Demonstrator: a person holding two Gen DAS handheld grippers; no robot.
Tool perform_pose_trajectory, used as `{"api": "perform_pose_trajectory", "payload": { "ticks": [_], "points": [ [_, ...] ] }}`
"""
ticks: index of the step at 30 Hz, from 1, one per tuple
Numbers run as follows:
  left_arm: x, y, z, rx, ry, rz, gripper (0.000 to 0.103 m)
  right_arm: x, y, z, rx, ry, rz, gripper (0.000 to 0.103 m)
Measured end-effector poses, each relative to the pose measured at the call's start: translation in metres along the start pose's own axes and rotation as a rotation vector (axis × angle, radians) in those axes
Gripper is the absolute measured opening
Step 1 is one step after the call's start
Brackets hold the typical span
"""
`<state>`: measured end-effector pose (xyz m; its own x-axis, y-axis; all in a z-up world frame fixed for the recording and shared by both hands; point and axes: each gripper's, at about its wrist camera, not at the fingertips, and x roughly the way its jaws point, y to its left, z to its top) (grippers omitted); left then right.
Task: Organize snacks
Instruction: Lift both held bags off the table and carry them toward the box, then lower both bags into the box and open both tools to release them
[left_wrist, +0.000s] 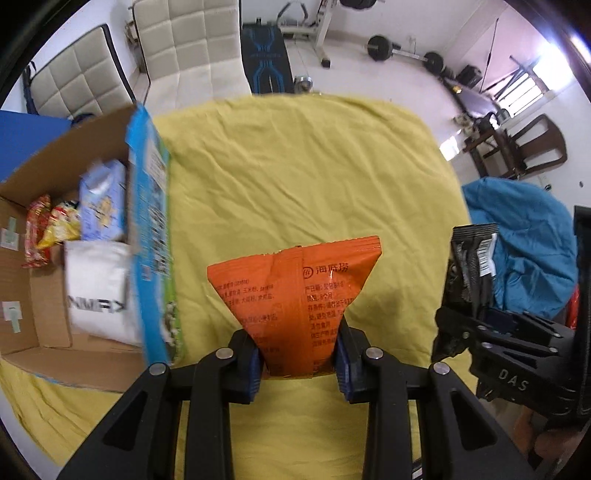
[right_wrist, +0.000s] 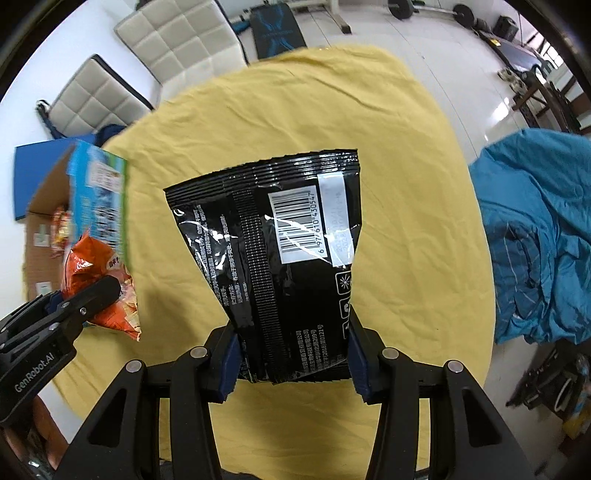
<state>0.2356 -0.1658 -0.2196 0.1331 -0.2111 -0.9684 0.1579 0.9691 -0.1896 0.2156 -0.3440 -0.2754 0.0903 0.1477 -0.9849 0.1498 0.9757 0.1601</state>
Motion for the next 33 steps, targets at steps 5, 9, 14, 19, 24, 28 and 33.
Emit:
{"api": "perform_pose_trajectory", "payload": {
  "ticks": [5,9,14,19,24,28,33],
  "points": [
    [-0.032,0.021,0.002,-0.012,-0.074,0.002,0.029,-0.029,0.033,-0.002,-0.025,-0.053,0.045,0.051],
    [-0.059,0.046,0.002,-0.021,-0.127,0.012,0.029,-0.051,0.078,-0.009,-0.058,-0.090,0.076,0.051],
    [-0.076,0.086,-0.002,-0.033,-0.164,0.031,0.029,-0.064,0.131,-0.012,-0.079,-0.114,0.114,0.051],
    [-0.093,0.140,-0.010,-0.060,-0.183,0.058,0.029,-0.067,0.200,-0.017,-0.121,-0.116,0.137,0.051],
    [-0.096,0.199,-0.017,-0.103,-0.178,0.090,0.029,-0.053,0.261,-0.020,-0.150,-0.088,0.165,0.051],
    [-0.089,0.244,-0.023,-0.135,-0.153,0.114,0.029,-0.030,0.306,-0.019,-0.172,-0.055,0.181,0.051],
    [-0.073,0.287,-0.028,-0.156,-0.114,0.131,0.029,0.013,0.350,-0.020,-0.189,-0.009,0.202,0.051]
  ]
}}
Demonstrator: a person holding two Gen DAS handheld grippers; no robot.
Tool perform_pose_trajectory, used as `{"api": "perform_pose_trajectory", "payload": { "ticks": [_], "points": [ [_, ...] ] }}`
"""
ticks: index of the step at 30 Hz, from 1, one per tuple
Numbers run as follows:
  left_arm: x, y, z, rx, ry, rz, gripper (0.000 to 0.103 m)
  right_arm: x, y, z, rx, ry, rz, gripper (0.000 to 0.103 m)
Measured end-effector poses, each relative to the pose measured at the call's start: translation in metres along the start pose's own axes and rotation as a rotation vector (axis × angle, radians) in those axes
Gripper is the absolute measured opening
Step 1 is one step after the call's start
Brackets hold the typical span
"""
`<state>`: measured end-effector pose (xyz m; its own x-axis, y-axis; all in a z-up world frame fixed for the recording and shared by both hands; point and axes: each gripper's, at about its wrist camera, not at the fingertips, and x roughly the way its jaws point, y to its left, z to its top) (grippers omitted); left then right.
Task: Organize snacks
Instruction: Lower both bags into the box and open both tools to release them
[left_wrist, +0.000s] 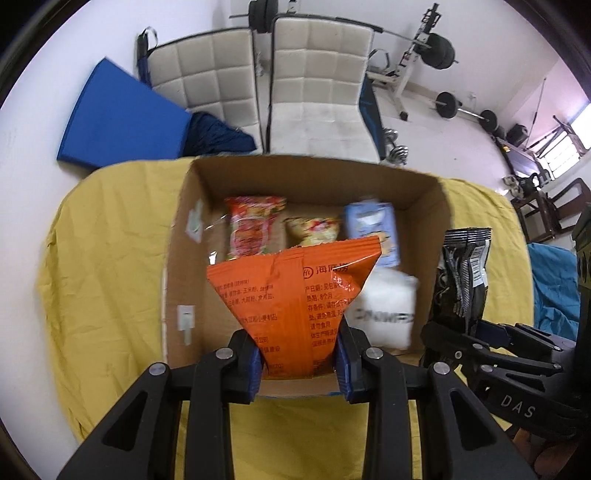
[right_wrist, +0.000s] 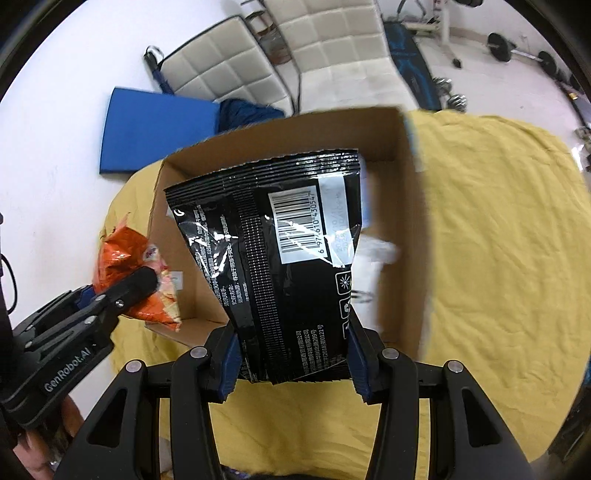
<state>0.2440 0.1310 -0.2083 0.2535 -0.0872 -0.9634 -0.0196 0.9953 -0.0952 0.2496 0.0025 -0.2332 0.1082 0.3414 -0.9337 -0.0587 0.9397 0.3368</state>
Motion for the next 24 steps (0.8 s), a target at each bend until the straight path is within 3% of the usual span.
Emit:
{"api": "perform_pose_trajectory", "payload": {
  "ticks": [6,13,24],
  "points": [
    [0.045,0.043,0.000,-0.088,0.118,-0.086,0.029,0.063,0.022,0.003,0.018,0.073,0.040,0.051],
    [0.089,0.069,0.001,-0.156,0.229,-0.174,0.029,0.131,0.029,0.004,0.051,0.167,0.068,0.051],
    [0.127,0.069,-0.004,-0.127,0.306,-0.093,0.032,0.170,0.027,0.000,0.047,0.222,-0.010,0.054]
  ]
}}
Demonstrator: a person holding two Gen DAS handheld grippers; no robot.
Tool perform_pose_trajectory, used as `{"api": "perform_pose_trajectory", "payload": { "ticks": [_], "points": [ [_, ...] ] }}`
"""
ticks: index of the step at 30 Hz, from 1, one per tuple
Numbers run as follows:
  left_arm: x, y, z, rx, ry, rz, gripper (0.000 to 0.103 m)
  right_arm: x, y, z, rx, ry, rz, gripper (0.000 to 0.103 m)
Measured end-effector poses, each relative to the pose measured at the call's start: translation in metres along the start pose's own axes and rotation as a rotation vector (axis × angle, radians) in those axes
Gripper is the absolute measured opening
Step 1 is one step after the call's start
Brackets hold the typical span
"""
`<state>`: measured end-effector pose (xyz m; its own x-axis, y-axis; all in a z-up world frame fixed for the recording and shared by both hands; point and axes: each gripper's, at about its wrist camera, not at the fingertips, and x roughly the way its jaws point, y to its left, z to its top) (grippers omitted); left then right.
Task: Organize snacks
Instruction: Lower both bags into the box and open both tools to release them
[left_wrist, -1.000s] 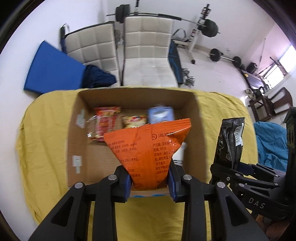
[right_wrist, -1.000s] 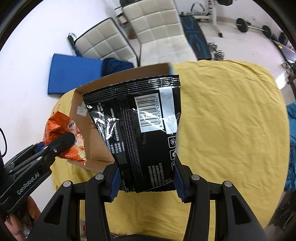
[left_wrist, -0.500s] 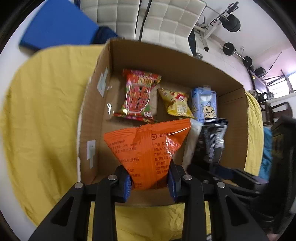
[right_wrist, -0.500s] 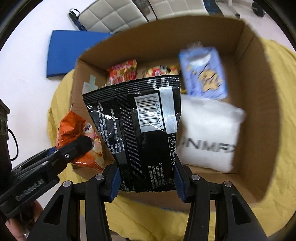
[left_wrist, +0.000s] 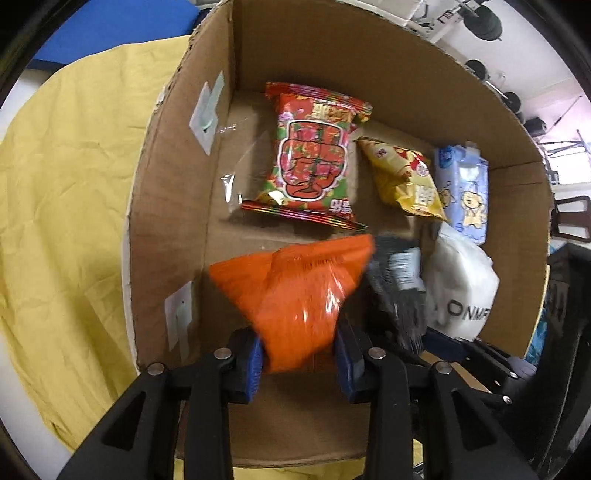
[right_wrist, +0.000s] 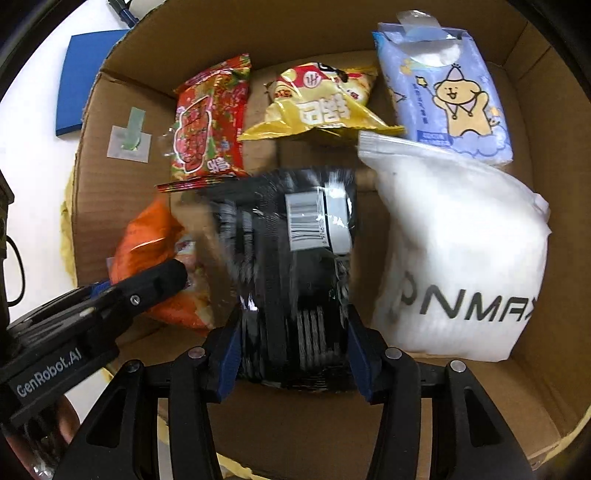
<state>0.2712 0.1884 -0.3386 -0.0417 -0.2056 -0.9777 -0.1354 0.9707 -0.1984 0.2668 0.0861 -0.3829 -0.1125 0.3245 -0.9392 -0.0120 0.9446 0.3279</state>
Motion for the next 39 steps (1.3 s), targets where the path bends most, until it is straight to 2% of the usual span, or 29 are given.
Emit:
{"api": "perform_pose_trajectory", "payload": {
  "ticks": [4,8,14,17,21,24,26,31,35,39],
  "points": [
    [-0.003,0.001,-0.002,-0.018,0.003,0.022,0.035,-0.006,-0.006,-0.003,-0.010,-0.009,-0.028,0.054],
    [-0.006,0.002,-0.004,-0.028,0.007,0.032,0.037,-0.012,0.006,-0.002,-0.029,-0.028,-0.071,0.054],
    [-0.028,-0.003,-0.007,-0.015,-0.048,0.075,0.049,-0.029,0.006,-0.003,-0.049,-0.058,-0.137,0.054],
    [-0.043,-0.007,-0.010,-0.006,-0.095,0.089,0.062,-0.040,0.004,-0.012,-0.058,-0.080,-0.167,0.055],
    [-0.057,-0.014,-0.014,0.014,-0.154,0.119,0.087,-0.053,-0.002,-0.013,-0.053,-0.110,-0.195,0.063],
    [-0.065,-0.016,-0.015,0.023,-0.195,0.134,0.094,-0.064,-0.012,-0.004,-0.046,-0.127,-0.220,0.070],
    [-0.070,-0.015,-0.017,0.029,-0.207,0.141,0.095,-0.070,-0.016,-0.005,-0.042,-0.143,-0.235,0.084],
    [-0.065,-0.028,-0.018,0.044,-0.235,0.162,0.096,-0.084,-0.022,-0.017,-0.048,-0.175,-0.272,0.099],
    [-0.079,-0.038,-0.029,0.060,-0.278,0.164,0.096,-0.100,-0.024,-0.030,-0.055,-0.207,-0.277,0.100],
    [-0.113,-0.054,-0.051,0.089,-0.361,0.182,0.096,-0.129,-0.025,-0.045,-0.061,-0.257,-0.274,0.100]
  ]
}}
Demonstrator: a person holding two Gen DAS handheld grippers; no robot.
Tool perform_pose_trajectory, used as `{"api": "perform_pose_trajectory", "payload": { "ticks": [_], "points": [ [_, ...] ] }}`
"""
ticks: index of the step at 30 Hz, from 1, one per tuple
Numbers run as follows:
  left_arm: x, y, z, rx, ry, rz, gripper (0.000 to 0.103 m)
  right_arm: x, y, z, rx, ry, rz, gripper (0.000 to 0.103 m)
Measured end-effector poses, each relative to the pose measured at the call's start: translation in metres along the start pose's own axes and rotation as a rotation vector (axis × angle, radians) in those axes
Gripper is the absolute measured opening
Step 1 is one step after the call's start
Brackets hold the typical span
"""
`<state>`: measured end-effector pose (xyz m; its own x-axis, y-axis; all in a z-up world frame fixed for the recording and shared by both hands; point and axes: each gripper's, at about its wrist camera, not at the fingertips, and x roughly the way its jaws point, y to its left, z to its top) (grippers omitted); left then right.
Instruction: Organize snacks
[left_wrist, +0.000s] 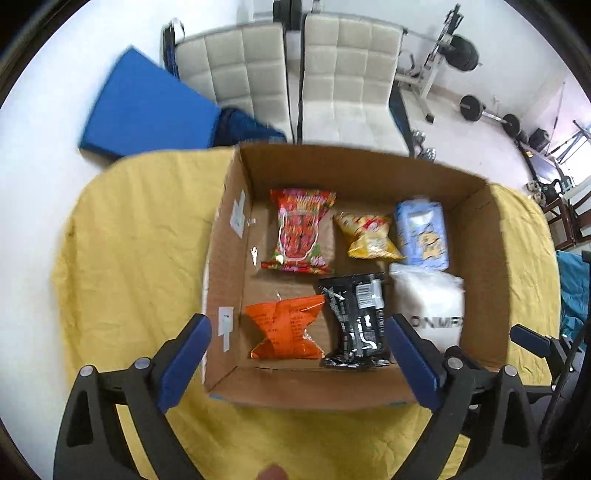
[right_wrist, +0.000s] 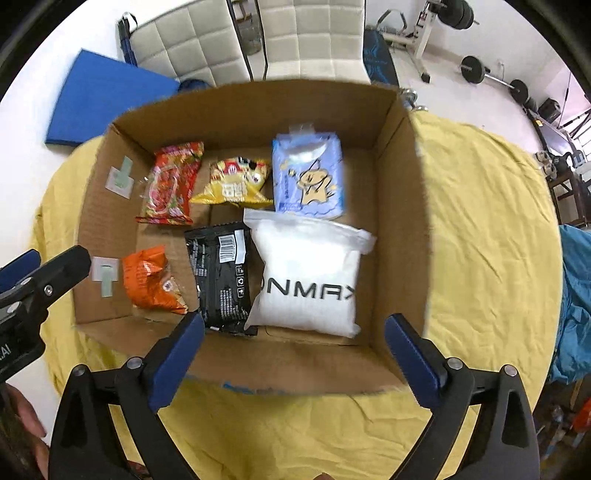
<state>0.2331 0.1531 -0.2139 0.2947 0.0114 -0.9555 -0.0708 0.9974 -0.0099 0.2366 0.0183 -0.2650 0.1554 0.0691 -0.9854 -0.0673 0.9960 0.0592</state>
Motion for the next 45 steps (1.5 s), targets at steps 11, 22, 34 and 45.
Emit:
{"api": "perform_pose_trajectory", "payload": {
  "ticks": [11,22,34,45],
  "points": [
    [-0.126,-0.024,-0.028,0.030,-0.186,-0.052,0.097,-0.144,-0.024,-0.042,0.009,-0.226,0.008,0.103],
    [-0.192,-0.031,-0.055,0.033,-0.281,-0.029,0.103,-0.235,-0.032,-0.088,0.003,-0.354,-0.001,0.103],
    [-0.221,-0.032,-0.077,0.010,-0.302,-0.033,0.103,-0.264,-0.031,-0.111,0.003,-0.389,-0.002,0.103],
    [-0.225,-0.035,-0.089,0.016,-0.289,-0.031,0.103,-0.274,-0.031,-0.119,0.006,-0.404,-0.017,0.103]
  ]
}}
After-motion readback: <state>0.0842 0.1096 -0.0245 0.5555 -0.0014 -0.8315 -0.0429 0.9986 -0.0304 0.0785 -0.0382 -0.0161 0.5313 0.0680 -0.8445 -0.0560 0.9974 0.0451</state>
